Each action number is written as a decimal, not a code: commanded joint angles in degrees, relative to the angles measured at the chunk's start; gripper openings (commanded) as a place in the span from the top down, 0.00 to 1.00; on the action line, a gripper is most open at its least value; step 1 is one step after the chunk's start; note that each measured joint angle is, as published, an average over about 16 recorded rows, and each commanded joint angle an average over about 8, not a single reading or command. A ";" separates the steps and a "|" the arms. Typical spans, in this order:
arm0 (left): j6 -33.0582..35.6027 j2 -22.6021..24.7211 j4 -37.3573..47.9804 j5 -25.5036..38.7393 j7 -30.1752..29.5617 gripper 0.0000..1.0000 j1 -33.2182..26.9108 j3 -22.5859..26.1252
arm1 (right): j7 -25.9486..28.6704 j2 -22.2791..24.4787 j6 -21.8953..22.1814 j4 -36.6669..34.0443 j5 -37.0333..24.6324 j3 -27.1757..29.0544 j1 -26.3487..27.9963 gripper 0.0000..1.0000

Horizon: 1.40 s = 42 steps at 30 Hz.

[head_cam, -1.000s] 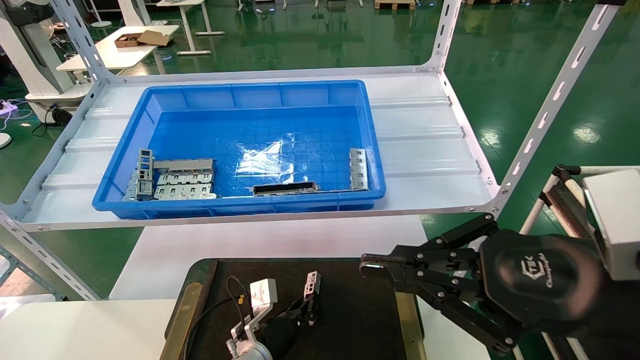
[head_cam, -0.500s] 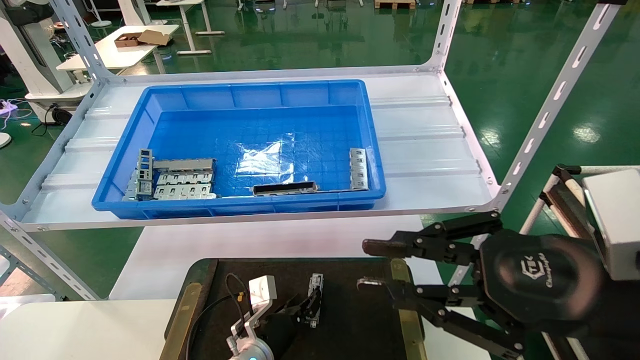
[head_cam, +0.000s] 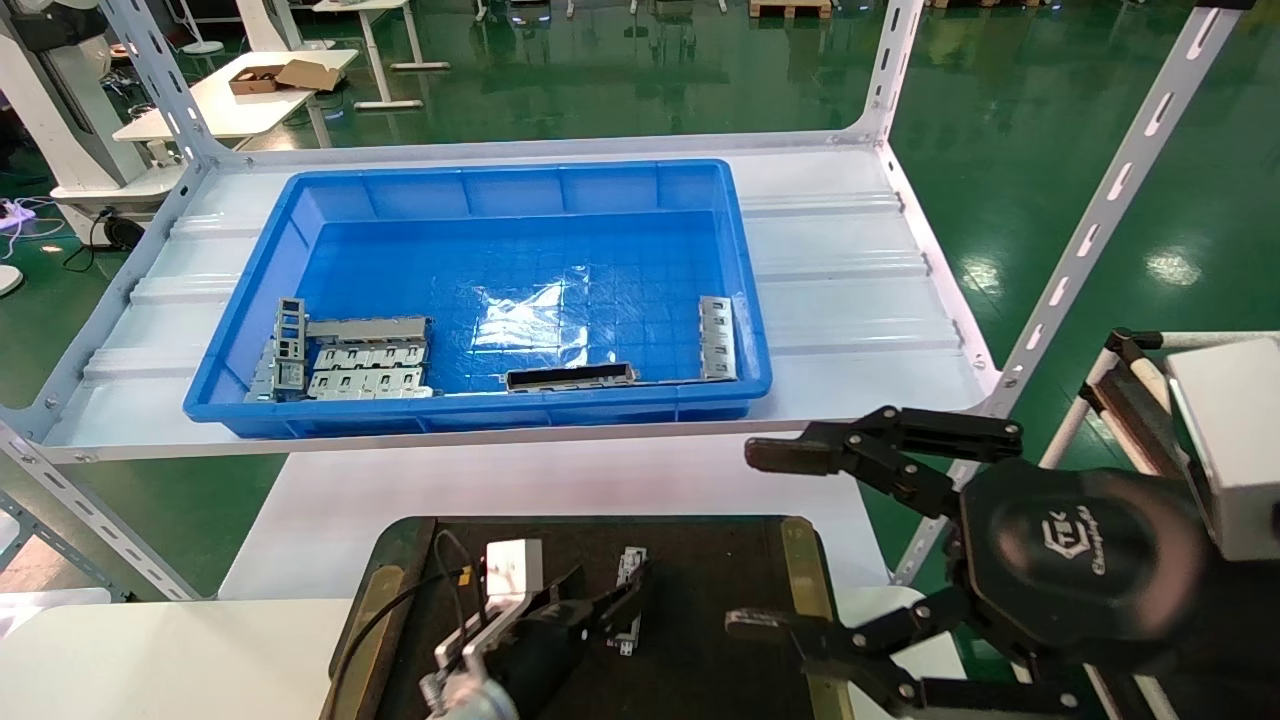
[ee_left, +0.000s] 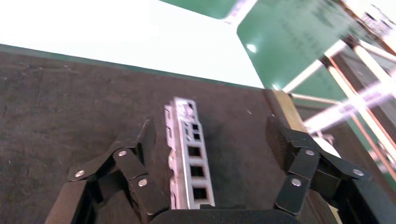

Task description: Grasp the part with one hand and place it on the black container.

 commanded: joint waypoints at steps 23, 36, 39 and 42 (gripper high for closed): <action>47.55 -16.71 -1.40 -9.71 20.28 0.00 7.83 -19.54 | -0.04 0.03 0.03 0.00 0.05 -0.07 0.02 0.00; 67.26 -22.90 6.90 -13.54 25.85 0.00 5.94 -22.65 | -0.06 0.05 0.05 0.00 0.08 -0.11 0.03 0.00; 68.29 -23.96 6.73 -14.02 25.40 0.00 5.69 -22.99 | -0.06 0.05 0.05 0.00 0.08 -0.12 0.03 0.00; 68.61 -24.38 6.53 -14.26 25.23 0.00 5.66 -23.17 | -0.06 0.05 0.06 0.00 0.09 -0.13 0.03 0.00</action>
